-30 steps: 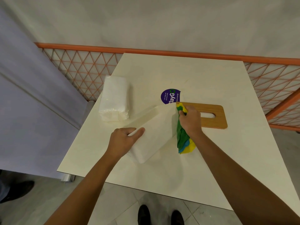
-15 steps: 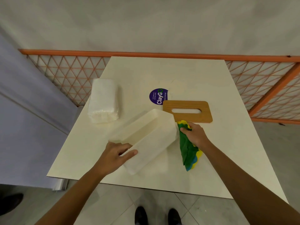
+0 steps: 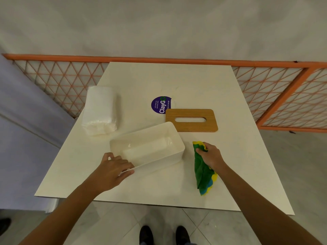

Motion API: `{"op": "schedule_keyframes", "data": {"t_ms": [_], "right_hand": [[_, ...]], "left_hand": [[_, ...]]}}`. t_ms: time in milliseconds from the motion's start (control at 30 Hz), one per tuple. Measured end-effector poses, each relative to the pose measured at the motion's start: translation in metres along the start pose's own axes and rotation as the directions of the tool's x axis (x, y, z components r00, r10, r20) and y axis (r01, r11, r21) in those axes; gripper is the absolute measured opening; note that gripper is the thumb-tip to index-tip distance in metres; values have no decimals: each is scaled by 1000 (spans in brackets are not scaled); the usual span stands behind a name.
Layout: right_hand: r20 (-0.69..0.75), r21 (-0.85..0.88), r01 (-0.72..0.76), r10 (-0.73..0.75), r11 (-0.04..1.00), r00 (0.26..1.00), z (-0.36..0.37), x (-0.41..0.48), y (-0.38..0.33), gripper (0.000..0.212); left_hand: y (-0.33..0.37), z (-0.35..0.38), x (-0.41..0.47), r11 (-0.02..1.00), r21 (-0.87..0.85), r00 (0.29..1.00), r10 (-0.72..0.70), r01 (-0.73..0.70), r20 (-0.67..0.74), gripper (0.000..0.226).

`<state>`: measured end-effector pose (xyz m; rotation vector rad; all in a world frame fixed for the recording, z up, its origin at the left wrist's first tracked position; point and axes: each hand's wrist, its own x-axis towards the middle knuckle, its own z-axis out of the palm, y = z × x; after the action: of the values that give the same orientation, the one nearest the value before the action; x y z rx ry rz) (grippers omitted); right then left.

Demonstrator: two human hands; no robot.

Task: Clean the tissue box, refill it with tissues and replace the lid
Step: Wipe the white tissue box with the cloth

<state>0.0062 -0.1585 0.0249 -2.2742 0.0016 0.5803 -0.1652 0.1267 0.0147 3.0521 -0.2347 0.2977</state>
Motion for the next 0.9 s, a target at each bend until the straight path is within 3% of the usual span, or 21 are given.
{"op": "schedule_keyframes", "data": {"t_ms": [67,200,400,600,733,900], "right_hand": [[1,1,-1,1,1000,1000,-1,-1,4,28],[-9,1,-2,2,1000,1000,-3,-3,10,29],[7,54,-18,18,998,1000,-6,-8,11,39],[20,110,-26,24,994,1000,-5,-12,21,36],[1,94,-31,31,995,1000,-9,-13,25,36],[-21,156,43,-41,987,999,-15,-17,15,32]], "left_hand": [[-5,0,0,1000,-3,1000,-4,4,0,46],[-1,-14,11,993,28,981,-116,113,153,32],[70,-21,64,951,-143,950,-244,274,195,72],[139,-6,118,876,-145,801,-340,461,493,54],[148,-1,121,883,-93,818,-382,461,430,43],[146,-19,120,857,-236,863,-366,458,347,38]]}}
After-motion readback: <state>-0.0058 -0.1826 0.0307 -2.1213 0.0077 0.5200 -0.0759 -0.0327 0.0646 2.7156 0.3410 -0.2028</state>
